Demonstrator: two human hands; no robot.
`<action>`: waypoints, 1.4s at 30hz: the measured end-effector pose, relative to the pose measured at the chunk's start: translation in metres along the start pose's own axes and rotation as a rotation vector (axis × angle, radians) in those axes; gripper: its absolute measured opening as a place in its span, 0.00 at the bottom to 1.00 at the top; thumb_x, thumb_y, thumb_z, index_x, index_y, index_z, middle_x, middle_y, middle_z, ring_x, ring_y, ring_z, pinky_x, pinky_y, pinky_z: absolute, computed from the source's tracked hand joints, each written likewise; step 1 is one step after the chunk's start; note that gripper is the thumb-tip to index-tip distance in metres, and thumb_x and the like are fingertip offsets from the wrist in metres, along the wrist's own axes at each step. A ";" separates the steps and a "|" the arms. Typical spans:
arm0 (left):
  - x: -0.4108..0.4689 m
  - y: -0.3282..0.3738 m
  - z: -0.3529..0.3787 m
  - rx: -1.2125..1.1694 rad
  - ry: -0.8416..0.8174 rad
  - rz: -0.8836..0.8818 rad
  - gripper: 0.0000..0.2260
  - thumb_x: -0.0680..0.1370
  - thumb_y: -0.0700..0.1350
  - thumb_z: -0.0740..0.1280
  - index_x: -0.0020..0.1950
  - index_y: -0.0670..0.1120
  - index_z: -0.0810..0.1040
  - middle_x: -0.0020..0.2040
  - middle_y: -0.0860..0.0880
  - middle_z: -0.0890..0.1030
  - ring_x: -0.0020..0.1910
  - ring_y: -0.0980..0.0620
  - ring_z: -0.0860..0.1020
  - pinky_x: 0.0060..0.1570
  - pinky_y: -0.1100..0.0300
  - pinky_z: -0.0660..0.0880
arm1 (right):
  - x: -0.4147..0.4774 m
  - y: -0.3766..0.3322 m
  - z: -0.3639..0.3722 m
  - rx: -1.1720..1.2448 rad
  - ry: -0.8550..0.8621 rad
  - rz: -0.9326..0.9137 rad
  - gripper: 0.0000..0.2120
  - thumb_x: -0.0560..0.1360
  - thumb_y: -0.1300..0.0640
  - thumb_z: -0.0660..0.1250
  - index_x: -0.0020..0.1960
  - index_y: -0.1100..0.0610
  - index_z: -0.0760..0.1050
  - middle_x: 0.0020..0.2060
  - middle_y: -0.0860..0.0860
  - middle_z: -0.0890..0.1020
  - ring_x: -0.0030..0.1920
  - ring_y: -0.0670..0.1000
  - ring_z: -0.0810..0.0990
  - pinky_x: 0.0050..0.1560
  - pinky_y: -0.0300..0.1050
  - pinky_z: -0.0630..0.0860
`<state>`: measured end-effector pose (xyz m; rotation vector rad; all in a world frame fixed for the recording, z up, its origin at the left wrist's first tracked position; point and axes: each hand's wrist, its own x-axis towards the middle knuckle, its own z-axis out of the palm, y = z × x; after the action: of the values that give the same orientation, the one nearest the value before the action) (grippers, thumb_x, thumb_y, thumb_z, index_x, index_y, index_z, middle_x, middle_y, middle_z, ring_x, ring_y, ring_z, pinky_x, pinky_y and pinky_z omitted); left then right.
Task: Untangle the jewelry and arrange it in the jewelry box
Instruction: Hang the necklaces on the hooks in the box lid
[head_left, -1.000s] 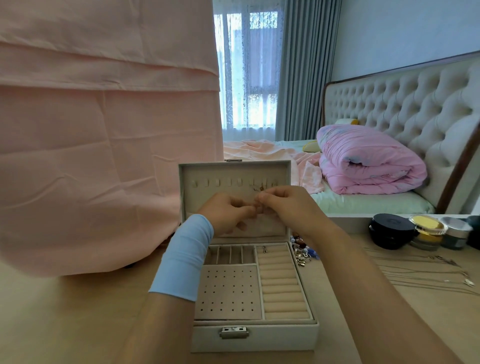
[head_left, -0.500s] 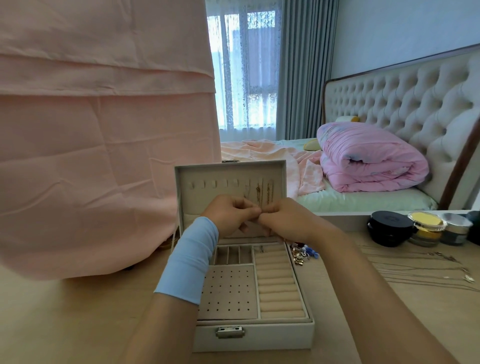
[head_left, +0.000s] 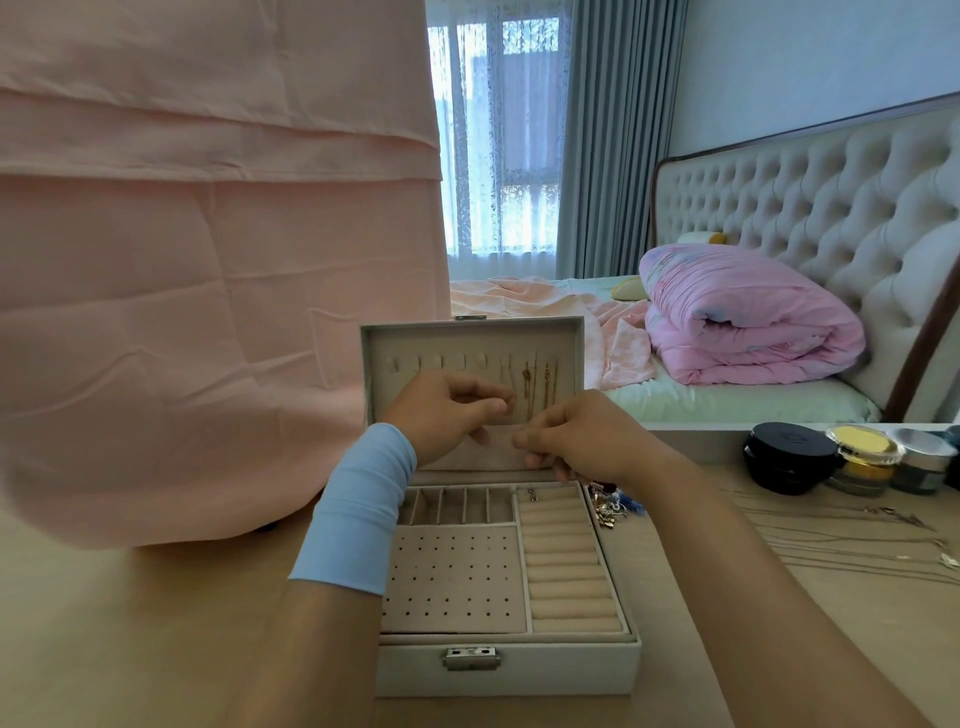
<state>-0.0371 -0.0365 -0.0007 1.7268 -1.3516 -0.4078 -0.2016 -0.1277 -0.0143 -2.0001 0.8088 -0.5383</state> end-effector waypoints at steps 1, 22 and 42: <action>0.001 -0.004 -0.001 0.054 0.036 -0.005 0.06 0.77 0.45 0.70 0.52 0.53 0.84 0.47 0.56 0.85 0.40 0.55 0.83 0.42 0.63 0.76 | 0.000 -0.002 -0.001 -0.032 0.027 -0.024 0.10 0.77 0.56 0.73 0.38 0.58 0.84 0.29 0.47 0.83 0.23 0.40 0.73 0.29 0.35 0.71; 0.005 0.001 0.007 0.565 -0.109 -0.141 0.08 0.76 0.50 0.67 0.51 0.51 0.84 0.49 0.50 0.83 0.48 0.48 0.79 0.54 0.53 0.78 | 0.043 -0.034 -0.002 -0.400 0.335 -0.363 0.04 0.75 0.57 0.73 0.46 0.53 0.87 0.41 0.46 0.86 0.40 0.43 0.82 0.47 0.36 0.78; -0.012 0.046 0.075 0.382 -0.148 0.166 0.09 0.78 0.53 0.66 0.57 0.54 0.80 0.53 0.57 0.80 0.50 0.55 0.78 0.54 0.57 0.76 | -0.039 0.036 -0.075 -0.511 0.059 -0.024 0.06 0.77 0.59 0.71 0.47 0.48 0.84 0.44 0.44 0.85 0.24 0.37 0.77 0.31 0.33 0.74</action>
<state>-0.1226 -0.0589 -0.0088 1.8981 -1.7552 -0.1938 -0.2881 -0.1569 -0.0089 -2.4693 1.0374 -0.4330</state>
